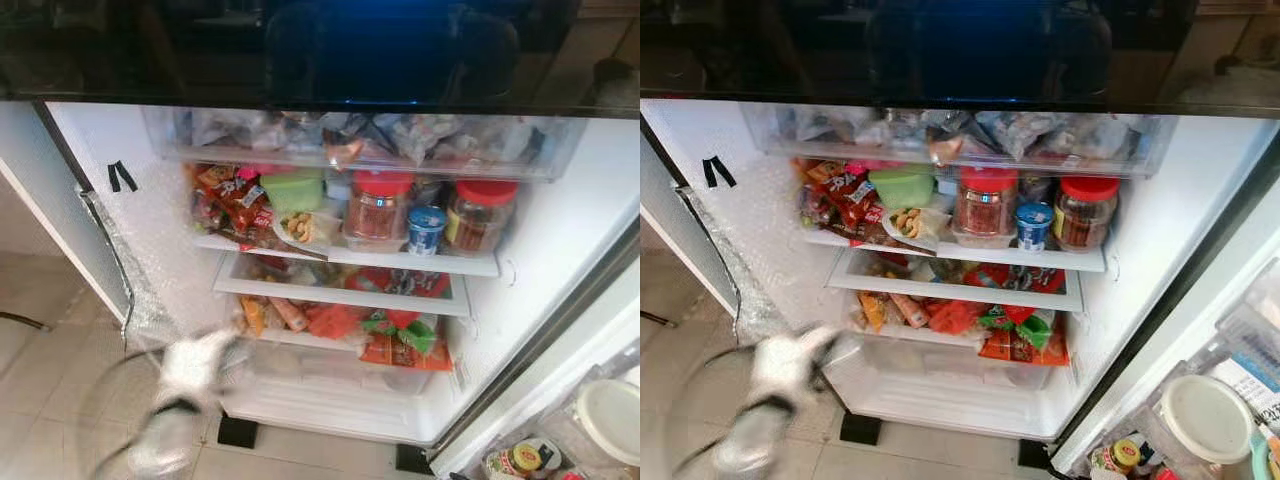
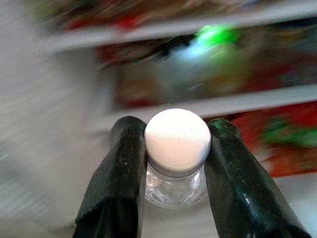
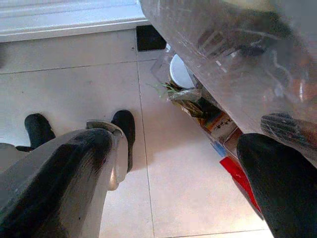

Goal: Restocking fridge

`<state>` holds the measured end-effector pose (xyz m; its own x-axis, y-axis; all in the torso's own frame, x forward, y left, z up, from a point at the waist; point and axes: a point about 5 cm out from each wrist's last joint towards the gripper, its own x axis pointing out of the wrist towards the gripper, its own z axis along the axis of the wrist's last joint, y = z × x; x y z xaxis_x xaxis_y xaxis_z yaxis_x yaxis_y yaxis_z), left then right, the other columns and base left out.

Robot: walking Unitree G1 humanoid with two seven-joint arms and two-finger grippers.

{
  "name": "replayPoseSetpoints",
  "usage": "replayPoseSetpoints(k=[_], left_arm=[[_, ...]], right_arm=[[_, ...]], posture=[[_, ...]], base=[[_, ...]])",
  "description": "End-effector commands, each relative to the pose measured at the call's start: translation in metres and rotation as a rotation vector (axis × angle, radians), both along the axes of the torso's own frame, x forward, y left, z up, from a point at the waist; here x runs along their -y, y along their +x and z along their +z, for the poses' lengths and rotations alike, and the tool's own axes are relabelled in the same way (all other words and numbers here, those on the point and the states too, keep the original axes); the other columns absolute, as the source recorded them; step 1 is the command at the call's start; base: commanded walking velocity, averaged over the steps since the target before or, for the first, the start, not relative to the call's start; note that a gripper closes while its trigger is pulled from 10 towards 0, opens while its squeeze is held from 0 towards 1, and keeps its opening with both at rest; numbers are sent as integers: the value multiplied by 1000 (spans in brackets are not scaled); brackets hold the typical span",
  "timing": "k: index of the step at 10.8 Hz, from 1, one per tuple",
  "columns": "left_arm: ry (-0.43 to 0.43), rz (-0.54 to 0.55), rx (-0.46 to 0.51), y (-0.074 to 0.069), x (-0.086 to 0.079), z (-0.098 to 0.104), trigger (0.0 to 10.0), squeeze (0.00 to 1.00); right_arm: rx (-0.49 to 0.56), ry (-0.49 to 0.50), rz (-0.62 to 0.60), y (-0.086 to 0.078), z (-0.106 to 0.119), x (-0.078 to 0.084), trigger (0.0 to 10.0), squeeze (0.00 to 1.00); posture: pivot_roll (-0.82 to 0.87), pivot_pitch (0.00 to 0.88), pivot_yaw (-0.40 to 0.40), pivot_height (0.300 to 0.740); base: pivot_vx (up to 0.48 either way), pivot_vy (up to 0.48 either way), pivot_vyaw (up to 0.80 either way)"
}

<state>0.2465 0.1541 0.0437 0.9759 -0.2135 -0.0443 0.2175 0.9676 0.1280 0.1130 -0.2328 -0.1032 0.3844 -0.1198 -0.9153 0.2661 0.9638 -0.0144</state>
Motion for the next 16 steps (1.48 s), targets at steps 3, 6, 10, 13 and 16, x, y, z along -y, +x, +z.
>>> replayPoseSetpoints(k=[3,6,10,13,16], left_arm=[[-19,-47,-15,-7,13,6,10000,0],[-21,-34,-41,-3,8,9,10000,0],[5,13,-37,19,-15,17,10000,0],[1,34,-51,27,-19,14,10000,0],[-21,1,-24,48,-7,24,10000,0]], right_arm=[[99,-26,13,15,8,11,10000,0],[169,-2,173,28,14,6,10000,0],[146,-47,473,52,21,-5,10000,0],[92,-94,595,54,22,-1,10000,0],[104,-124,640,65,28,3,10000,0]], posture=[[-22,0,-26,740],[-43,0,-8,740],[-32,0,-4,740],[-67,0,-8,740],[-77,0,-25,740]], base=[[0,0,0],[0,0,0],[0,0,0],[0,0,0],[0,0,0]])
